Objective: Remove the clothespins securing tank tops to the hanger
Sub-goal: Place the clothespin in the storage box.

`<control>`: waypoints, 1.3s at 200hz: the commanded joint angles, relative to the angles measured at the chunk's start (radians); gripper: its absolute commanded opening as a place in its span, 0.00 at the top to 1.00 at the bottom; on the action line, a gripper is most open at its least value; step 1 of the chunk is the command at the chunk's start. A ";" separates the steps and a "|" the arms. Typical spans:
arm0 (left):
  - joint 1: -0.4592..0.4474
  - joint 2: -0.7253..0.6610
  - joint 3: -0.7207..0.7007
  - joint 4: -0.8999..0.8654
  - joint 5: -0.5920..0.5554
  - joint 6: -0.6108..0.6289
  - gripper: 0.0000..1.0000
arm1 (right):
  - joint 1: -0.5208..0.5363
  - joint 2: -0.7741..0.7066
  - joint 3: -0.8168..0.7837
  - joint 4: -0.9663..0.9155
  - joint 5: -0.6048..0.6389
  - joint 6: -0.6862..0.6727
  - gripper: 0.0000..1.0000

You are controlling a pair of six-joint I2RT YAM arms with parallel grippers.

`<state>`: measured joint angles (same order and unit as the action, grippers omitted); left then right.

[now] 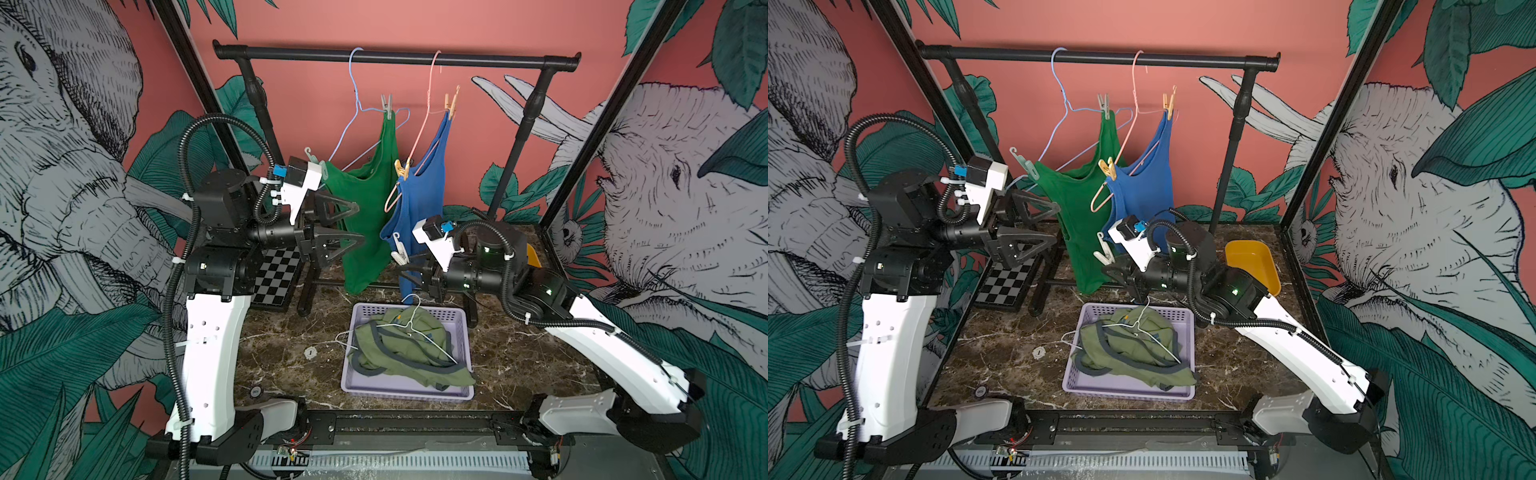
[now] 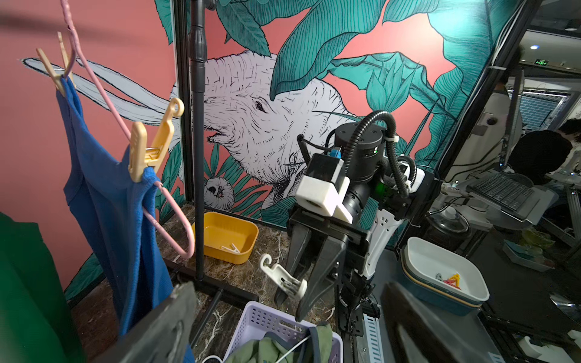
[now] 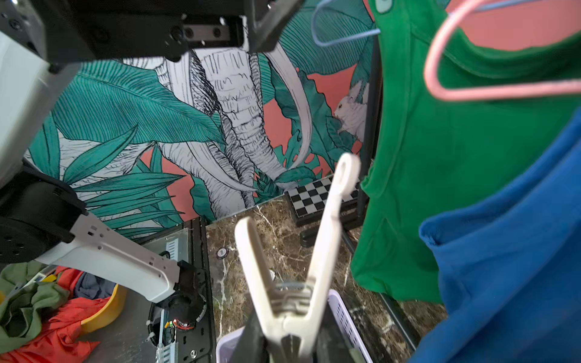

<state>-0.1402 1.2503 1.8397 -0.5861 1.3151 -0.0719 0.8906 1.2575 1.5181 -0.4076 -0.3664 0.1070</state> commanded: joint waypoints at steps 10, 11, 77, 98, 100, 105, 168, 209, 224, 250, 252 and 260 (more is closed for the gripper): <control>0.005 -0.008 0.025 -0.022 0.023 0.026 0.06 | -0.042 -0.121 -0.118 0.068 0.040 0.055 1.00; 0.005 -0.008 0.025 -0.022 0.024 0.025 0.06 | -0.044 -0.126 -0.122 0.068 0.042 0.055 1.00; 0.006 0.009 0.010 -0.017 0.020 0.016 0.06 | -0.249 -0.379 -0.405 0.046 0.120 0.143 1.00; 0.003 0.009 0.001 -0.009 0.027 0.012 0.06 | -0.340 -0.427 -0.481 0.047 0.136 0.160 1.00; 0.005 0.009 0.001 -0.009 0.029 0.012 0.06 | -0.347 -0.429 -0.487 0.044 0.140 0.160 1.00; 0.005 0.009 -0.001 -0.009 0.029 0.013 0.06 | -0.366 -0.432 -0.497 0.039 0.150 0.159 1.00; 0.004 0.006 -0.056 0.026 0.051 -0.003 0.06 | -0.736 -0.350 -0.687 0.141 0.066 0.259 1.00; 0.001 -0.003 -0.098 0.044 0.061 0.002 0.06 | -0.952 -0.186 -0.734 0.263 0.083 0.331 1.00; 0.002 -0.007 -0.108 0.048 0.062 0.002 0.06 | -1.003 -0.117 -0.735 0.310 0.096 0.352 1.00; 0.001 -0.011 -0.128 0.050 0.067 0.007 0.06 | -1.061 0.051 -0.665 0.323 0.050 0.377 1.00; 0.000 -0.011 -0.130 0.049 0.069 0.007 0.06 | -1.061 0.061 -0.658 0.321 0.052 0.375 1.00; -0.001 -0.014 -0.139 0.049 0.068 0.009 0.06 | -1.062 0.102 -0.636 0.317 0.058 0.371 1.00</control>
<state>-0.1387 1.2667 1.7226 -0.5652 1.3552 -0.0673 -0.1593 1.2671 0.8173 -0.1589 -0.2928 0.4458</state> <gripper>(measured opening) 0.940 0.190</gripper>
